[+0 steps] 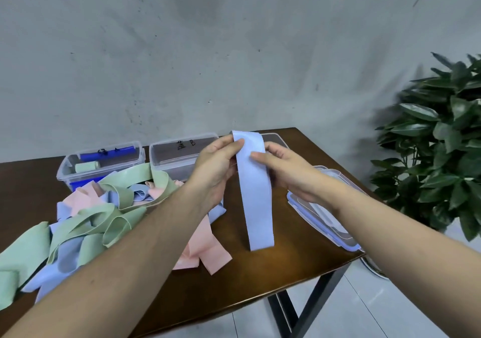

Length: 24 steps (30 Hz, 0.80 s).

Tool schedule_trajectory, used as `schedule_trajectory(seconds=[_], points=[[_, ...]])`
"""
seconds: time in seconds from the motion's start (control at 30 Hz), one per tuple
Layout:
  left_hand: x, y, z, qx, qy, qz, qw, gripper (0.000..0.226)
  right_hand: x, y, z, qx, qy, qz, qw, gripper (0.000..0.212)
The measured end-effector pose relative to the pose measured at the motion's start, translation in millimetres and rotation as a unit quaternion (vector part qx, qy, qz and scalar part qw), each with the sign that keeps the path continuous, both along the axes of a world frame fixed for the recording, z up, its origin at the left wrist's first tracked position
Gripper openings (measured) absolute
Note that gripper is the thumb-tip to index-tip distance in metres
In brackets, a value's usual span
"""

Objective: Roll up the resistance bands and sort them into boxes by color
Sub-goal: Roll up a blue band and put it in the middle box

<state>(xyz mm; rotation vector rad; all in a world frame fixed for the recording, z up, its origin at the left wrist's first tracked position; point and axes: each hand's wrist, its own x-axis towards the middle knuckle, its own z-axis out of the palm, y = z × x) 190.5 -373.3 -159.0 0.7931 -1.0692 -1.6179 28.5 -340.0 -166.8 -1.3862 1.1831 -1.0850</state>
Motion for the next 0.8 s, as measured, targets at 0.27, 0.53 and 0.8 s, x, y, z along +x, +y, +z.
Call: schedule_trajectory(seconds=[0.27, 0.53, 0.8], points=[[-11, -24, -23, 0.060, 0.043, 0.055, 0.996, 0.023, -17, 7, -52, 0.123, 0.158, 0.069, 0.977, 0.029], [-27, -50, -55, 0.106, 0.013, 0.091, 0.990, 0.026, -29, 12, -68, 0.174, 0.141, 0.100, 0.970, 0.041], [-53, -56, -82, 0.111, -0.145, 0.137, 0.974, 0.024, -48, 18, -82, 0.223, 0.309, 0.112, 0.917, 0.036]])
